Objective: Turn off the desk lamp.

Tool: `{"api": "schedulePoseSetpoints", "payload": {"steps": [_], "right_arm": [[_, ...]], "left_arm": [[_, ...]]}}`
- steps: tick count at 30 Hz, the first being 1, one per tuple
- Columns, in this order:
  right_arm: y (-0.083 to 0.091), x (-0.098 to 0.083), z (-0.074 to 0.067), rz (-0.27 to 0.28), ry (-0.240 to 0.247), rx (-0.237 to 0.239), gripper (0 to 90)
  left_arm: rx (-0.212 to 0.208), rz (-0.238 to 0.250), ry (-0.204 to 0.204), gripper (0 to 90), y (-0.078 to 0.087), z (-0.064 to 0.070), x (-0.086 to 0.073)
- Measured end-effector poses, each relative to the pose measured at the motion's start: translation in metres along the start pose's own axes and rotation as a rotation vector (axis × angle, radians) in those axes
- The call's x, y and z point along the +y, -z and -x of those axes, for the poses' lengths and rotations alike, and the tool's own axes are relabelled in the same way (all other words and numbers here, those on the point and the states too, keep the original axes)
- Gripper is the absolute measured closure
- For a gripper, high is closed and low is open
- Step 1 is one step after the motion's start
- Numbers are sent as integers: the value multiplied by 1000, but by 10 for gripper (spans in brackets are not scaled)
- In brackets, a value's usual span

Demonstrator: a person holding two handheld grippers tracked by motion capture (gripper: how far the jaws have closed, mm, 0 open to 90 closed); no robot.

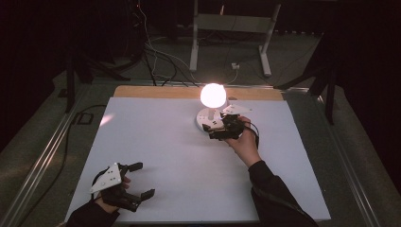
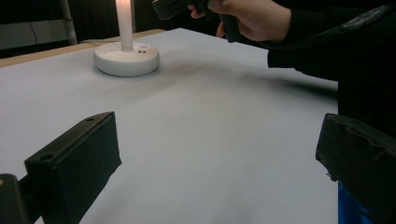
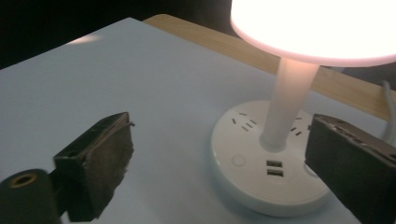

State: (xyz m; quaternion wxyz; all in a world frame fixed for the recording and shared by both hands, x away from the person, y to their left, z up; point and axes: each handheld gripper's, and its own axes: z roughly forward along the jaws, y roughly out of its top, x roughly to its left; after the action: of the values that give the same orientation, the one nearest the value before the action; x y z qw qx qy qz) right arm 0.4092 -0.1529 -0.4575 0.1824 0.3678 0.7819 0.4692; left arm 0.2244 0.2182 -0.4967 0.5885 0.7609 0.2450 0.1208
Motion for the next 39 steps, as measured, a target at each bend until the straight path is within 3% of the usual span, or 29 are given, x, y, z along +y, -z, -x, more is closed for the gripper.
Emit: {"api": "schedulePoseSetpoints", "payload": {"steps": [9,16,21,27,39], "right_arm": [[-15,-6,7,-26,-42,-58,316],[-25,-9,6,-59,-56,-102,551],[-33,-10,4,-79,-28,-148,688],[-41,-11,2,-103,-29,-186,883],[-53,-12,-4,-141,-13,-198,899]], "left_arm": [[0,1,4,5,0,0,0],[-2,6,7,5,0,0,0],[-2,6,8,5,0,0,0],[-2,9,9,5,1,-1,0],[-3,8,8,5,1,-1,0]]}}
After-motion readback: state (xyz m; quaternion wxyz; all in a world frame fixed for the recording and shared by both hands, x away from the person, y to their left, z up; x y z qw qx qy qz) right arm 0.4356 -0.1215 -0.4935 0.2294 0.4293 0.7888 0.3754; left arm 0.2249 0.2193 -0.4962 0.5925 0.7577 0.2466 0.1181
